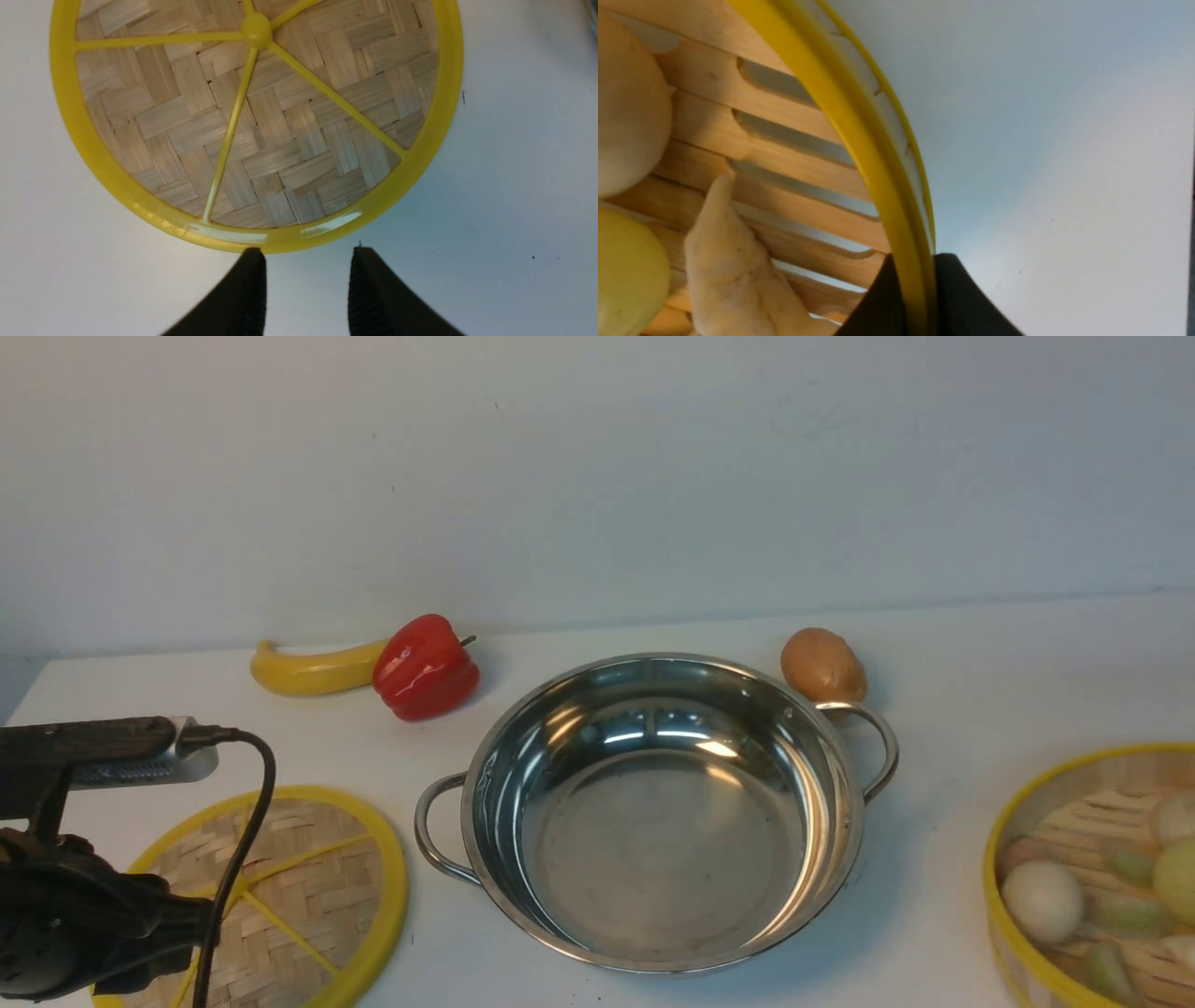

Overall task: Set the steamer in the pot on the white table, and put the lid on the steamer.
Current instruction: 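Reach for and grasp the rim of the bamboo steamer holding the buns with the right gripper, then place the bamboo steamer basket of food into the steel pot with the right gripper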

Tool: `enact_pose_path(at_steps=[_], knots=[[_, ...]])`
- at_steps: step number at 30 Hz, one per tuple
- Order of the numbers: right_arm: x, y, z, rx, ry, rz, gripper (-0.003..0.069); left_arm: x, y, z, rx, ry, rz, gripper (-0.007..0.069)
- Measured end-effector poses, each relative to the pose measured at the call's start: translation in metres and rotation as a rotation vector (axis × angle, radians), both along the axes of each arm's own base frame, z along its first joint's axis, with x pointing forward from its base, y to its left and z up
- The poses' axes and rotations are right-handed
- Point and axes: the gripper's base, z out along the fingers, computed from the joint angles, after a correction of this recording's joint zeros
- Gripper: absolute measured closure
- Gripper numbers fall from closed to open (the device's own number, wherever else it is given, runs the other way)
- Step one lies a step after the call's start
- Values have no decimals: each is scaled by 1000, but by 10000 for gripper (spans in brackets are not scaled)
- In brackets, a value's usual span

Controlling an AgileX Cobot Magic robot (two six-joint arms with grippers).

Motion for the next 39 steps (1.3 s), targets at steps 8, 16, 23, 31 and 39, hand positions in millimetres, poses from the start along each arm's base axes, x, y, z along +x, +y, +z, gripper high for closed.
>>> enact_pose_path(at_steps=[8,16,23,31,39], knots=[[17,-10,31,5,-108,9,596,0,0,0,0,0,0,384],[25,-15,49,174,-206,-28,592,0,0,0,0,0,0,384],[42,15,76,262,-313,48,592,0,0,0,-1,1,0,384],[74,95,93,356,-366,220,592,0,0,0,-7,4,2,384],[106,195,64,434,-282,381,592,0,-1,0,-8,4,2,384]])
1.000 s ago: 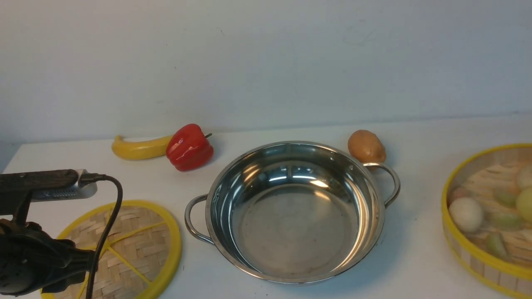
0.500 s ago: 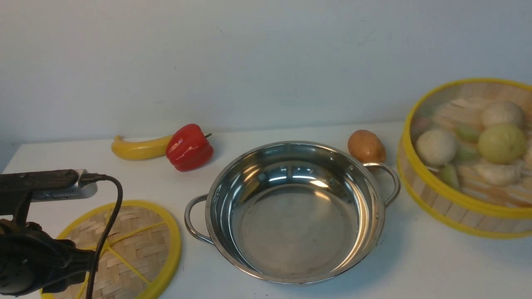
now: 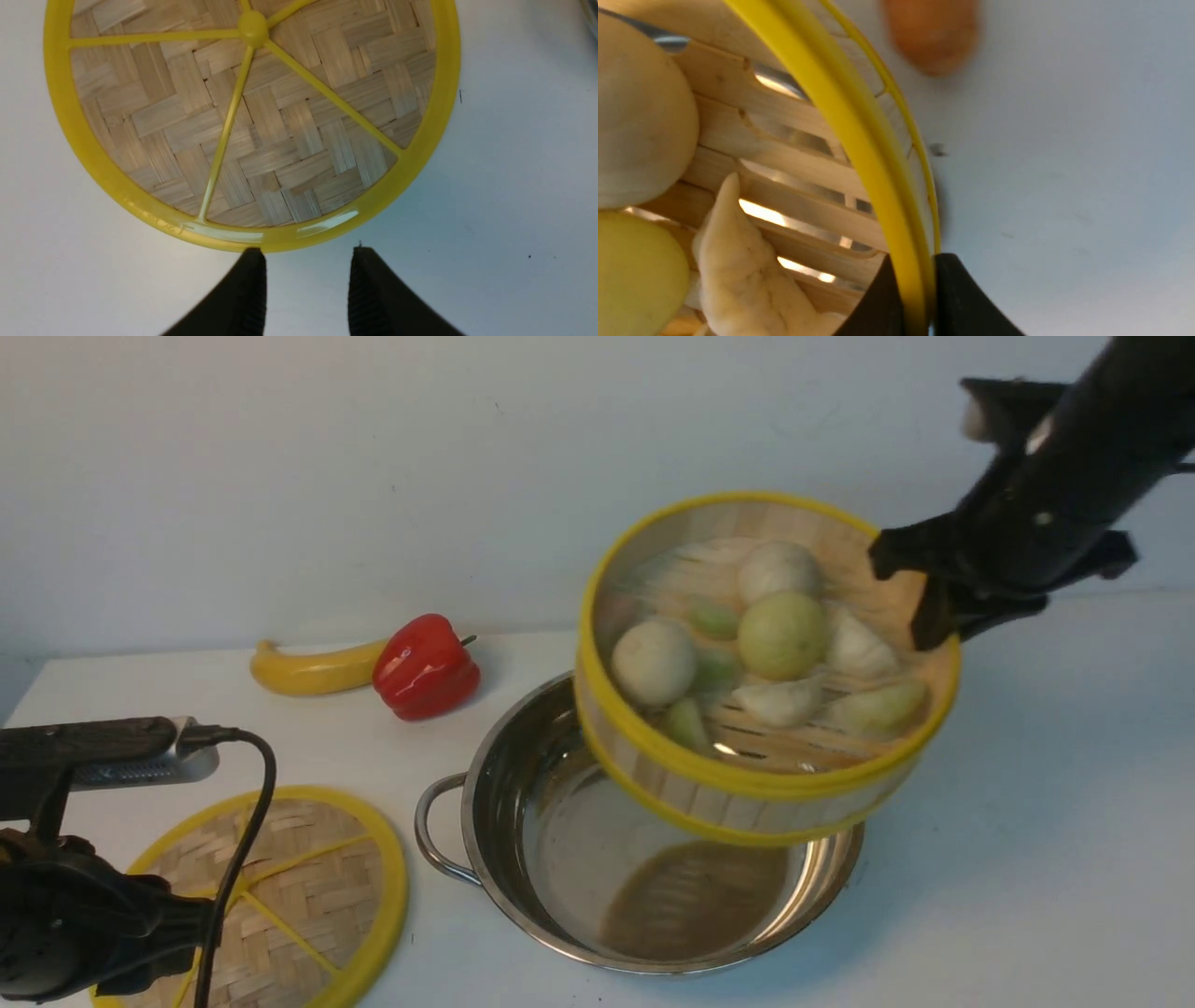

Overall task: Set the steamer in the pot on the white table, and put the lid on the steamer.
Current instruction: 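Place the bamboo steamer basket of food into the steel pot with the right gripper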

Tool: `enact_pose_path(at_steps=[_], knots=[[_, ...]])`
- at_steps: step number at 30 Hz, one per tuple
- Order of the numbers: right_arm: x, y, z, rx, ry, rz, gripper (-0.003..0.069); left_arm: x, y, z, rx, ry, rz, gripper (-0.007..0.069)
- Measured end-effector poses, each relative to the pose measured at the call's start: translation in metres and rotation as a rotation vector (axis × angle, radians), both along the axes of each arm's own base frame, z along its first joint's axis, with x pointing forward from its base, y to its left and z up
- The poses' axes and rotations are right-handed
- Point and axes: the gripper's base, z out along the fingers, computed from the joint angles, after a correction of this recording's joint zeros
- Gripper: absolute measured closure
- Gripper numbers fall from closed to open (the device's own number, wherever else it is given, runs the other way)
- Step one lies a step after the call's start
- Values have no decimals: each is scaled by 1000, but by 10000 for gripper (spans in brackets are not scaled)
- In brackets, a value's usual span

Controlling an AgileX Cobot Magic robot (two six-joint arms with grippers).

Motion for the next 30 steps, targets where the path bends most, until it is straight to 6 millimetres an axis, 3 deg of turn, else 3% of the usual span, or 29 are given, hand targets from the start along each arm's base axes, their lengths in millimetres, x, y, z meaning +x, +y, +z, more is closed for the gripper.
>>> enact_pose_path(at_steps=[5,9,21,30], knots=[[9,49,-22,10,32,79,592,0,0,0,0,0,0,384],[16,64,-40,1,63,94,592,0,0,0,-1,2,0,384],[27,64,-81,-88,126,101,592,0,0,0,-2,4,0,384],[31,62,-92,-136,130,109,592,0,0,0,-2,4,0,384]])
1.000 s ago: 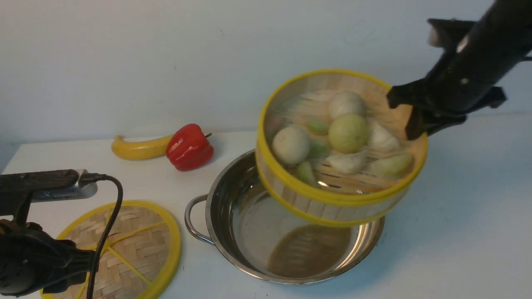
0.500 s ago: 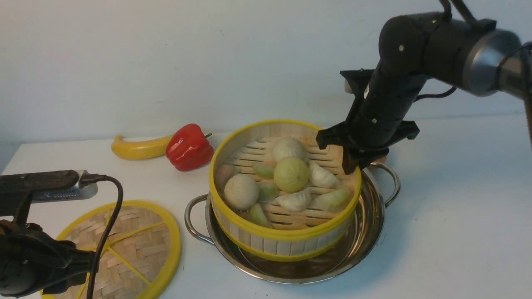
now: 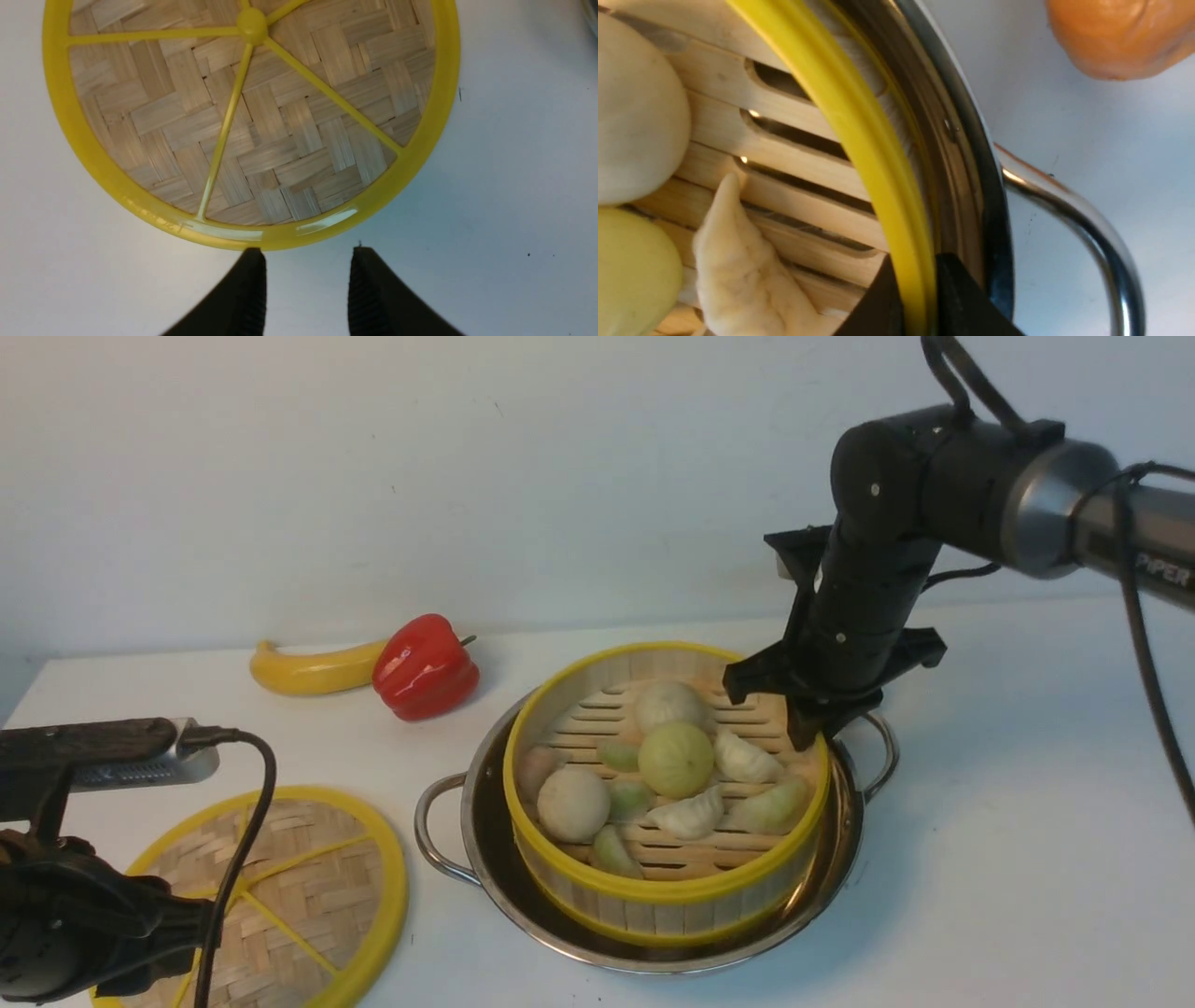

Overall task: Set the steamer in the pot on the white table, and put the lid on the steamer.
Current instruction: 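Place the bamboo steamer basket of food into the steel pot with the right gripper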

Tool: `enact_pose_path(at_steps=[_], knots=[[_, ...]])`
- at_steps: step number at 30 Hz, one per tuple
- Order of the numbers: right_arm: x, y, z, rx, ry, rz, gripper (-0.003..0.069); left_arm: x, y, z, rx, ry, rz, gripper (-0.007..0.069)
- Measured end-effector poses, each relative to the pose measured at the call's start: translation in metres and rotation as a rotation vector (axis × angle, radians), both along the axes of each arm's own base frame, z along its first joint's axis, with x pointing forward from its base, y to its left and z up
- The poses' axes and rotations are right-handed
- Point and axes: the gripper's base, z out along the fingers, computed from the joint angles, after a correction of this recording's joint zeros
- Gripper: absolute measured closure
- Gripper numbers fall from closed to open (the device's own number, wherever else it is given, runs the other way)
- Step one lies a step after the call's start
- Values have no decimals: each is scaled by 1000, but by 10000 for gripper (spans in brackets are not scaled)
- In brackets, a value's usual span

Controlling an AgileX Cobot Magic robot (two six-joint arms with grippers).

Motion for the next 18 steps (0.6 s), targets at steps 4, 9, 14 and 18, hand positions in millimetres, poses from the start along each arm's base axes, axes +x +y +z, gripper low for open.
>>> enact_pose_path(at_steps=[4,9,14,18], knots=[[2,1,-11,-8,20,3,592,0,0,0,0,0,0,384],[3,2,-19,-6,40,3,592,0,0,0,0,-1,0,384],[3,3,-19,1,44,1,592,0,0,0,0,-1,0,384],[3,3,-19,5,46,0,583,0,0,0,0,-1,0,384]])
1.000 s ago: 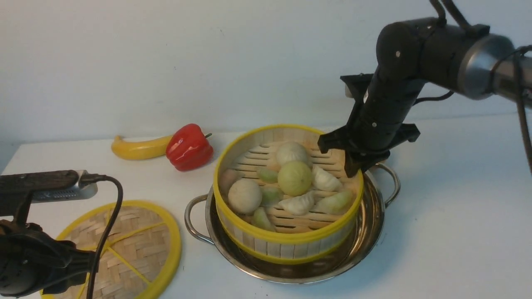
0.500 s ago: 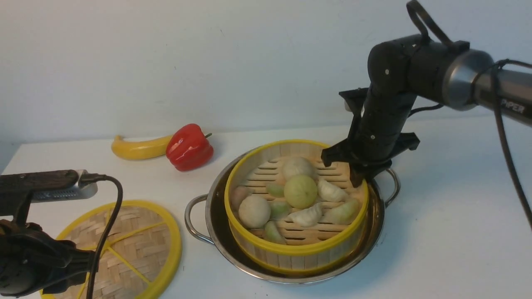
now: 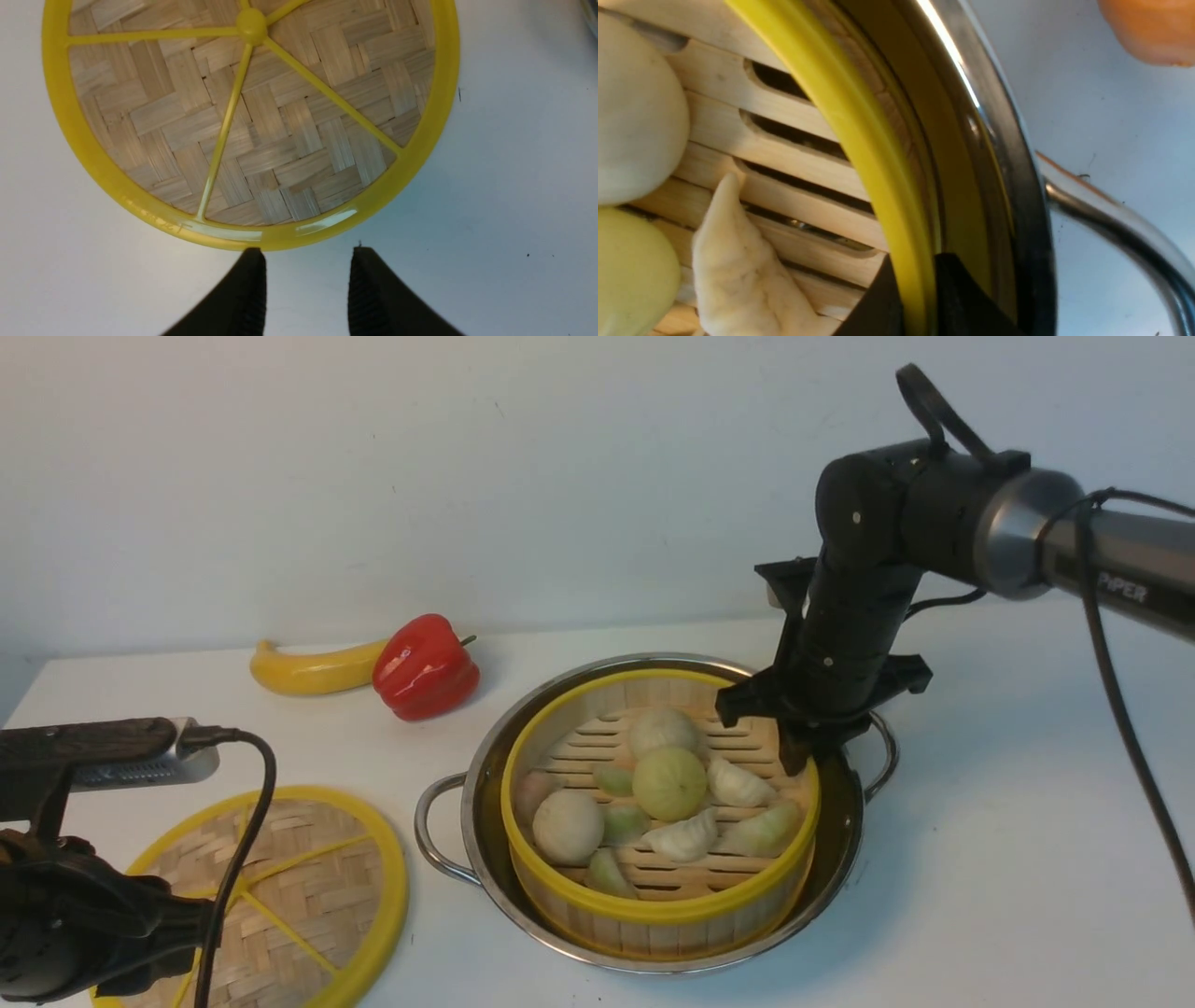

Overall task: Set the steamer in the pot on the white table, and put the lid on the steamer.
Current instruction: 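Place the bamboo steamer basket of food into the steel pot with the right gripper, then grasp the bamboo steamer lid lying on the table by its centre knob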

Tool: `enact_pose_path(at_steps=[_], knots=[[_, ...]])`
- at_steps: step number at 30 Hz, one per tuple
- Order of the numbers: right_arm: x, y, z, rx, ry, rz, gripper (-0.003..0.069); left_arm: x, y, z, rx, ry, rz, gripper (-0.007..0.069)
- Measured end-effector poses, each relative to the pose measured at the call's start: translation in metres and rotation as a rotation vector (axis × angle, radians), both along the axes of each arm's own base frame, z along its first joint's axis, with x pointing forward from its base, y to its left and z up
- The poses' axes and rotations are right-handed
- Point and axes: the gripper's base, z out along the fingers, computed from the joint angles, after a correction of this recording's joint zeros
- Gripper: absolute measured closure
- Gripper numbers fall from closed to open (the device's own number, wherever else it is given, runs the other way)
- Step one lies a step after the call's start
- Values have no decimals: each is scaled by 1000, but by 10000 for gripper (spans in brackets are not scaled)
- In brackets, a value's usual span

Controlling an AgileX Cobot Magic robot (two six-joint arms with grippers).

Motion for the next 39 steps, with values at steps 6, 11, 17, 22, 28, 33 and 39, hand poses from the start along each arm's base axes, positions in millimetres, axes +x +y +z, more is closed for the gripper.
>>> enact_pose_path(at_steps=[6,11,17,22,28,33,39], knots=[[0,1,1,14,-4,-4,501,0,0,0,-1,0,0,384],[3,3,7,31,-23,-7,383,0,0,0,-2,0,1,384],[17,9,40,82,-139,6,275,1,0,0,-1,-8,2,384],[21,10,90,129,-286,14,255,4,0,2,-2,-51,12,384],[-2,-14,174,104,-501,30,251,21,2,-4,-6,-112,38,384],[-64,-51,277,152,-752,33,253,46,4,-22,-20,-76,57,384],[-160,-91,365,233,-1018,42,263,78,7,-34,-22,-30,55,384]])
